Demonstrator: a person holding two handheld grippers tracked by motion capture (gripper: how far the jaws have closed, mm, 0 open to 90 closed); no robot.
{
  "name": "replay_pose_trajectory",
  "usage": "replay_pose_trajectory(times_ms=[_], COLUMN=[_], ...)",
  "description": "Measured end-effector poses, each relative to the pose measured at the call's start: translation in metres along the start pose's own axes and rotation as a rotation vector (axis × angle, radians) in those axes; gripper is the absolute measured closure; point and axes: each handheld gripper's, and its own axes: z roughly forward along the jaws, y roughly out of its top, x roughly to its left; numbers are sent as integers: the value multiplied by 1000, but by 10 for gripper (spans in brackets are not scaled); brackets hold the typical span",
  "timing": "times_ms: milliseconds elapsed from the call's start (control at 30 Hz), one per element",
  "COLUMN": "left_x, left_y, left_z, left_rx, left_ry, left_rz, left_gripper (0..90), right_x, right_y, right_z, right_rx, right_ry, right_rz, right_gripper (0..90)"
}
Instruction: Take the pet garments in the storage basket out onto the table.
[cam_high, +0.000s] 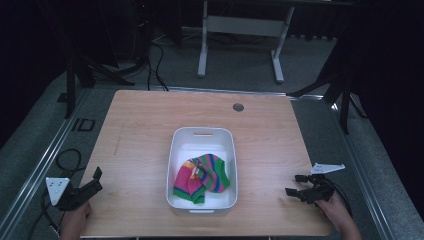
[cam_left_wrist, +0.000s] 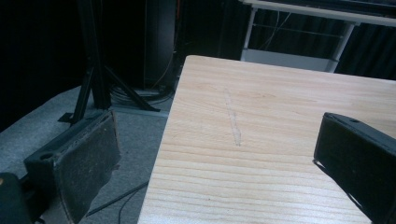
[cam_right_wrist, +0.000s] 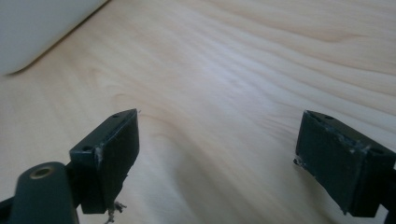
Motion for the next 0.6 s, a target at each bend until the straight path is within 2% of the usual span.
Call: replay_pose_trajectory(times_ms=[100,133,200,233,300,467,500,600], left_x=[0,0,0,0,0,-1,-1,-2], left_y=[0,0,0,0,0,0,0,0], left_z=[0,0,0,0,0,0,0,0], left_rx=[0,3,3,4,5,6,7,8], left_ry=[-1,-2,-2,-3,-4,-7,-7,-7], left_rz=[-2,0,2,4,7,9,16,20], left_gripper=[9,9,9,9,9,9,9,9], right_x=[6,13,16,21,28,36,43,50], right_y=[4,9,11,17,24,32,41,50], right_z=[4,7,8,11,13,16,17,18], right_rx=[12,13,16,27,40,50,41,34], right_ry=[23,57,67,75,95,115,126,137], right_rz=[-25,-59,-77,-115,-147,-182,-207,-233], right_gripper=[130,130,130,131,132,135,135,135])
